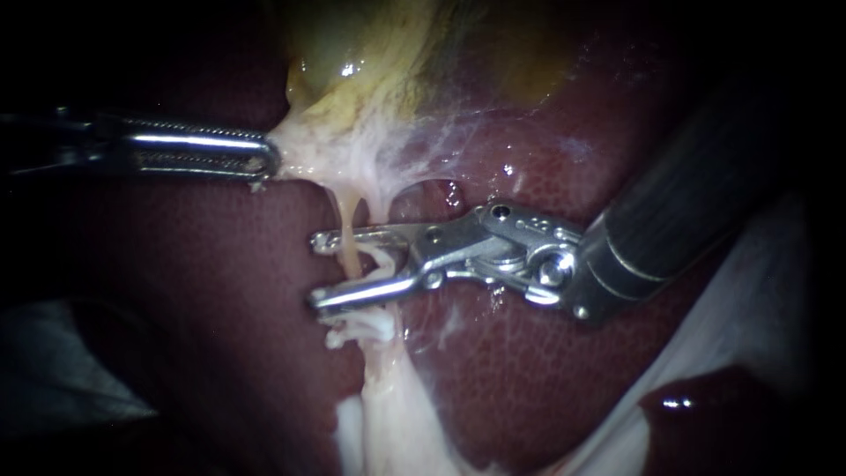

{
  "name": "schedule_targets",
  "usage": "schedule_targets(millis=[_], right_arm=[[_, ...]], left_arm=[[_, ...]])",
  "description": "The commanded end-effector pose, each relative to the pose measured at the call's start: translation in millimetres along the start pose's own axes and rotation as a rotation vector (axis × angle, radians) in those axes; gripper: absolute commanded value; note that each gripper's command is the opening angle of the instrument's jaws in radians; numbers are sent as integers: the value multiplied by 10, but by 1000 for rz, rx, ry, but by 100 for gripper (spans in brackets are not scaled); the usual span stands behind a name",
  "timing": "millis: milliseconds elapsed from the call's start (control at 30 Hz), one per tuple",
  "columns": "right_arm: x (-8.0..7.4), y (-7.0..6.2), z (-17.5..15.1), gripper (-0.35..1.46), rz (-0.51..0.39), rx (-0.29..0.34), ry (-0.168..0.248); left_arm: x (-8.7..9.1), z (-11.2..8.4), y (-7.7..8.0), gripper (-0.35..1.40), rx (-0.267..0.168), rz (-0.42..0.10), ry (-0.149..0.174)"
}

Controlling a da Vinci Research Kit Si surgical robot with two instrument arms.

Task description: Clipping third clip left tube

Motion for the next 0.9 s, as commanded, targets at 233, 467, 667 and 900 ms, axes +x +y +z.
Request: schedule_targets(millis=[233, 467, 667, 900], right_arm=[[27, -18, -4, 48, 14, 11, 16], [37, -23, -12, 36, 21, -18, 24], [36, -23, -22, -9, 22, -16, 23], [34, -24, -24, -35, 62, -14, 19]], left_arm=[[0, 0, 0, -35, 0, 0, 0], [0, 0, 0, -35, 0, 0, 0], [0, 0, 0, -35, 1, 0, 0], [0, 1, 0, -35, 1, 0, 0]])
